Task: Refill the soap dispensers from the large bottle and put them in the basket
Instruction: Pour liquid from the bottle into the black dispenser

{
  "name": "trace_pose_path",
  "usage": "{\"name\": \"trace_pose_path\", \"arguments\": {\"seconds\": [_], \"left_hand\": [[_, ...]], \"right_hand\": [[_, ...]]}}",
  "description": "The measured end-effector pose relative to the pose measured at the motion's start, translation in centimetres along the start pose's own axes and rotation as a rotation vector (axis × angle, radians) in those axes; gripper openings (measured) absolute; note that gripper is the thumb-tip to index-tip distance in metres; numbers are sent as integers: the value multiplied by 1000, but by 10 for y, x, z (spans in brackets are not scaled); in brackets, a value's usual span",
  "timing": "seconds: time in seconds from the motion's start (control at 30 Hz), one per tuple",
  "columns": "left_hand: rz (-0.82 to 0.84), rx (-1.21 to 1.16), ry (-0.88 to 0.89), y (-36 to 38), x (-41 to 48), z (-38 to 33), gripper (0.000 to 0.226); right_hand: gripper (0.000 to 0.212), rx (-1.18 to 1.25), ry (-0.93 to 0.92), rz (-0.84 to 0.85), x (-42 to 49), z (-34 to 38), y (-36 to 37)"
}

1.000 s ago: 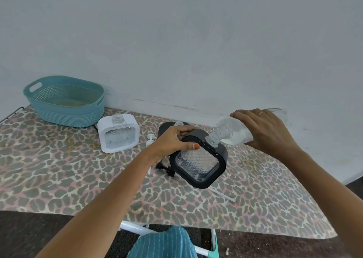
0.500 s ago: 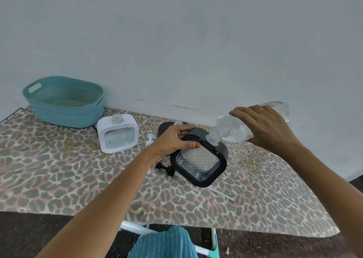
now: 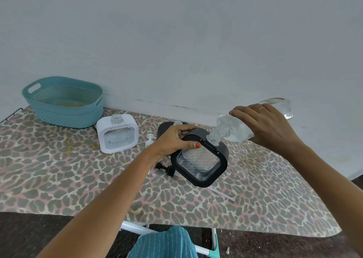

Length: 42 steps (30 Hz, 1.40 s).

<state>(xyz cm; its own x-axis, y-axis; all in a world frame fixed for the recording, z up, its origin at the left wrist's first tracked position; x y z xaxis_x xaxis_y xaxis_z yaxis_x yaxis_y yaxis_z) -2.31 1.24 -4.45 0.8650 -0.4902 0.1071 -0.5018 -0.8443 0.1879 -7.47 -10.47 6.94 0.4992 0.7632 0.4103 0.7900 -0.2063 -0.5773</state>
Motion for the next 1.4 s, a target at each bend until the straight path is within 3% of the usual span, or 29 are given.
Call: {"name": "trace_pose_path", "arguments": {"seconds": [1.4], "left_hand": [[-7,-6,3,-1,-2,-2,38]], "right_hand": [[85,-11,-11,-10,1,-1,-1]]}}
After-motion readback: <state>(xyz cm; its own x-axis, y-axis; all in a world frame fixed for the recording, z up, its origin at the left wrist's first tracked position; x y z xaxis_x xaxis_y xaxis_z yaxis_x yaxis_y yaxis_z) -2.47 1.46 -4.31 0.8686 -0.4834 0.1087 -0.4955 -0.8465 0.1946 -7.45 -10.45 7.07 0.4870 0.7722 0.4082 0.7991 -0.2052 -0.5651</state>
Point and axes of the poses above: each hand's wrist, its own x-axis towards the middle knuckle, its own y-axis out of the palm, z = x × y, the point moved 10 cm from there along x, towards the middle knuckle, and after that the axes turned 14 degrees about -x, right-handed, at the moved point
